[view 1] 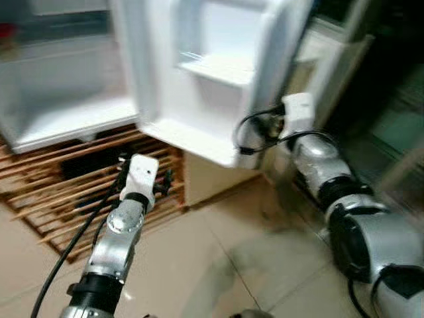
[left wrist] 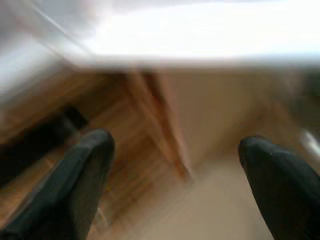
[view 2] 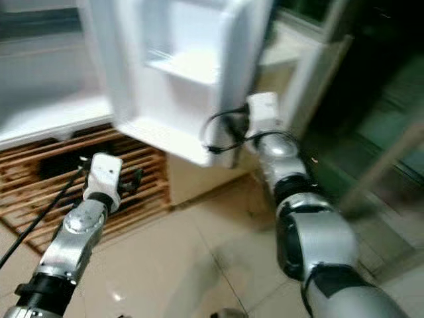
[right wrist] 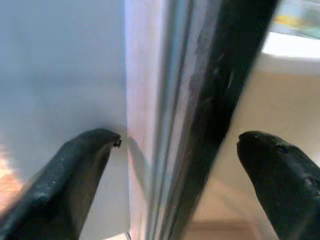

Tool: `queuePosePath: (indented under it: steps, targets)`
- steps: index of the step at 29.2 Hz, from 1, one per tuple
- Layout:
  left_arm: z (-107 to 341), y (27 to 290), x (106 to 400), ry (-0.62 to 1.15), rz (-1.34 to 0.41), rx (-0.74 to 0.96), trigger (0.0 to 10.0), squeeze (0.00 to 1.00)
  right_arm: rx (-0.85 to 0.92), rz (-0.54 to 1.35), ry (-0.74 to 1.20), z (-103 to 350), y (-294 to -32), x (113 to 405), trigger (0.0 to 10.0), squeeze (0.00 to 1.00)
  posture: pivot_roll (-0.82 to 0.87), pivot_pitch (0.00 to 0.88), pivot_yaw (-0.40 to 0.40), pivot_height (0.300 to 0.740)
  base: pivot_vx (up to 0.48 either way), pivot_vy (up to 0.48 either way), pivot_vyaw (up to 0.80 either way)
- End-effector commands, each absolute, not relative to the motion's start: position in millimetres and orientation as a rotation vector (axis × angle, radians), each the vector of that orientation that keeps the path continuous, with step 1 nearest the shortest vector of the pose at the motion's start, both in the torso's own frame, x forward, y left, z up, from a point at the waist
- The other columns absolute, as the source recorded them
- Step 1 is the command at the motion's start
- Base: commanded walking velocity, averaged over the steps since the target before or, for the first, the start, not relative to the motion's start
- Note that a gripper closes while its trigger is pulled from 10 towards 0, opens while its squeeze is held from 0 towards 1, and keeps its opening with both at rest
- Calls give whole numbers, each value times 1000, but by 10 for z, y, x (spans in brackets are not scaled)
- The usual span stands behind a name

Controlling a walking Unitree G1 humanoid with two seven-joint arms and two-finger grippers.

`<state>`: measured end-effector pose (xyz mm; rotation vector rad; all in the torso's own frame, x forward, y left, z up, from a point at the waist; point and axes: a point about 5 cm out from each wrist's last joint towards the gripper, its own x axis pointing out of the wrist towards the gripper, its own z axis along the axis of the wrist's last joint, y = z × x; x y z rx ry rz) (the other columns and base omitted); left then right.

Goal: Restocking fridge

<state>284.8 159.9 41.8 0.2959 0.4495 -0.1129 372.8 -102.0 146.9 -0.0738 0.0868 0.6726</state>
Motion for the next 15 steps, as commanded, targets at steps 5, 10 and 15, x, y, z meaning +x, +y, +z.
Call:
queuePosePath:
  steps: [5,10,15]
  targets:
    - [-299,1764,2241,877,-105,216,10000,0,-155,1068,185,1228,-873,2708,10000,0,-31,0,-58,740,0,0,0]
    - [-427,1861,2101,959,-92,180,10000,0,19,908,315,1031,-1280,2631,10000,0,-46,0,-54,740,0,0,0]
    - [-445,1694,2109,976,-236,185,10000,0,-36,597,455,730,-1735,2609,10000,0,-48,0,-48,740,0,0,0]
